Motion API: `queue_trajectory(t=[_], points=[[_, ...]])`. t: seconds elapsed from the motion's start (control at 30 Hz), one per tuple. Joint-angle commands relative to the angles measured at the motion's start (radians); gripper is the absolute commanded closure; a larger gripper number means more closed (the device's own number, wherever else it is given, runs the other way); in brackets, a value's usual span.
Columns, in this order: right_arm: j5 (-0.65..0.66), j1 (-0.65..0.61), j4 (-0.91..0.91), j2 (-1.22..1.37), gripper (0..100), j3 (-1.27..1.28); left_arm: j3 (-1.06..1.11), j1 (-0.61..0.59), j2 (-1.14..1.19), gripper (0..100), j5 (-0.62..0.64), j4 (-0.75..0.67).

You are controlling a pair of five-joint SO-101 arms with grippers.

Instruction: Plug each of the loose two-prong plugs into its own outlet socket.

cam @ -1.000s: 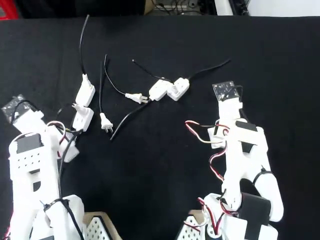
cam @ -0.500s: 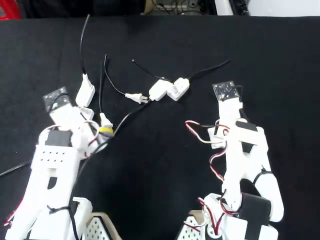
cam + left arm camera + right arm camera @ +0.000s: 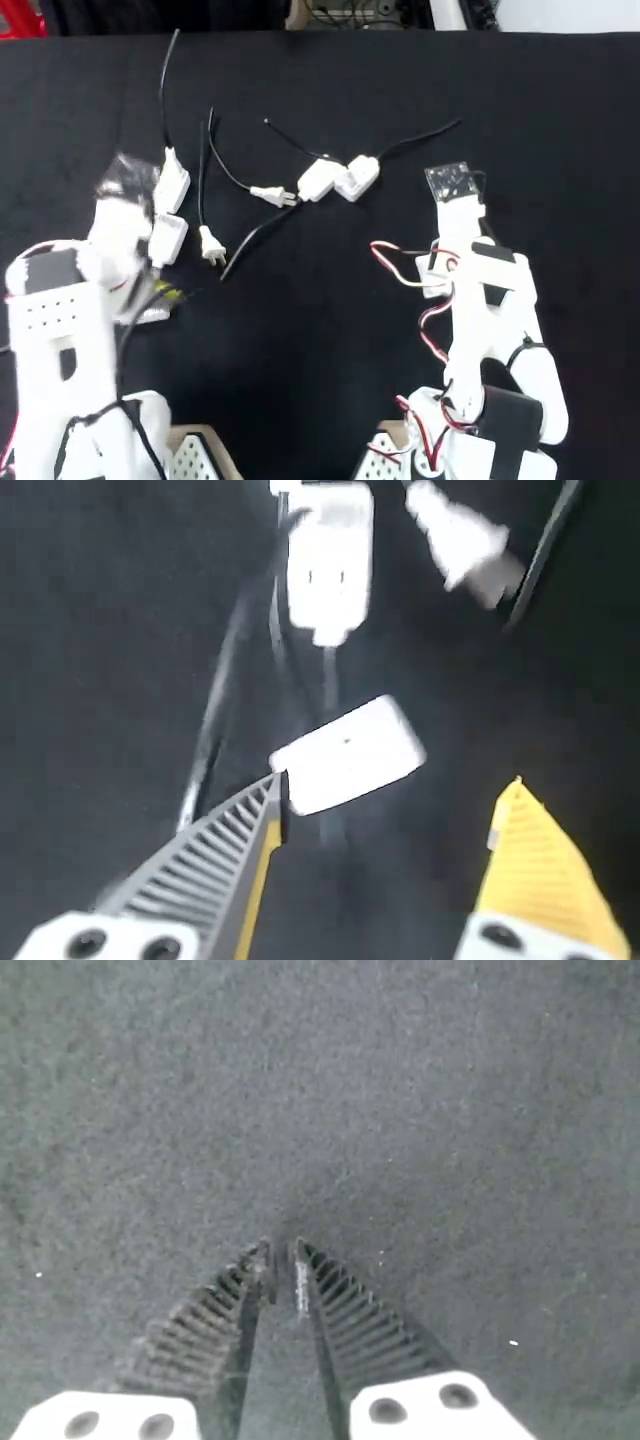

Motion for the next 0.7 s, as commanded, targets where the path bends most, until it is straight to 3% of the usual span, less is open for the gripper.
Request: queue_trajectory(t=[0.0,0.07,0.2,0.57,0.67], points=[[0.008,-0.014,-0.012,0.002,96.9,-0.004,0.096,-0.166,-0.020,68,-0.832,-0.086],[0.008,-0.014,-0.012,0.002,96.9,-0.005,0.186,-0.180,-0.012,68,-0.982,-0.227],[0.008,-0.014,-0.012,0.002,96.9,-0.005,0.305,-0.139,-0.009,67,-1.025,-0.509],[0.008,-0.014,-0.012,0.002,96.9,-0.005,0.378,0.067,0.023,68,-1.020,-0.509],[0.008,-0.014,-0.014,0.002,96.9,-0.005,0.426,0.091,0.104,68,-1.007,-0.583]])
